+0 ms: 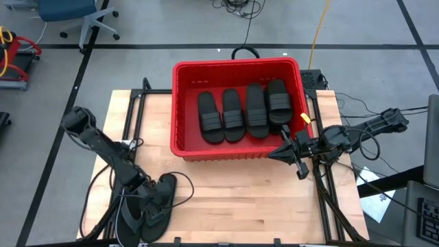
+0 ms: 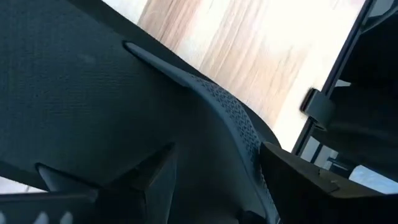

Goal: Pick and place slides into bin
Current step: Put the right black slipper into the red bin

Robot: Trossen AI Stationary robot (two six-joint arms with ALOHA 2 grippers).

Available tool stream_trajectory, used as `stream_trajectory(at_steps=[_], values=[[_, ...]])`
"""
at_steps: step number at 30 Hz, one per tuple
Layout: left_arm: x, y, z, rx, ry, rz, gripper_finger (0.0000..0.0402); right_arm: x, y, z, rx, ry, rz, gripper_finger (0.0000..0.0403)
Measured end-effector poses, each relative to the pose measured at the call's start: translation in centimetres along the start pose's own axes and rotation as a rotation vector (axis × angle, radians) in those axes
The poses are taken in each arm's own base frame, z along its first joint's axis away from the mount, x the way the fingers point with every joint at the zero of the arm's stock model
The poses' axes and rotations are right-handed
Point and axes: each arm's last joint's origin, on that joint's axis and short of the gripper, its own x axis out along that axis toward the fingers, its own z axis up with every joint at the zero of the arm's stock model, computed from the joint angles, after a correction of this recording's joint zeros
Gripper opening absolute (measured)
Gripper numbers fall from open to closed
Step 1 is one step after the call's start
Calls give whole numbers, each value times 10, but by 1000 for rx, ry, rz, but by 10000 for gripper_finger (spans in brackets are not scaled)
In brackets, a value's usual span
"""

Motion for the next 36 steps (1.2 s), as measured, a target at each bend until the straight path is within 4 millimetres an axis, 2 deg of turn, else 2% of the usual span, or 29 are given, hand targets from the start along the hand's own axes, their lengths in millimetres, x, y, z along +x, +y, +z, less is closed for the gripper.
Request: stream_trajectory(at_steps=[10, 13, 16, 21, 22, 30, 36], values=[[3, -1, 2, 74, -28, -1, 225, 0, 0, 0, -29, 0, -1, 0], [3, -2, 3, 84, -32, -15, 214, 0, 0, 0, -29, -1, -1, 0], [3, -3, 3, 84, -29, -30, 170, 0, 0, 0, -29, -1, -1, 0], [3, -4, 3, 85, -22, -38, 33, 0, 0, 0, -29, 0, -2, 0], [3, -4, 3, 87, -23, -38, 17, 0, 0, 0, -31, -1, -2, 0], [0, -10, 4, 155, -46, -105, 4, 0, 0, 0, -71, 0, -3, 0], [-20, -40, 6, 288, -143, -362, 3, 0, 0, -1, -108, 15, -6, 0]])
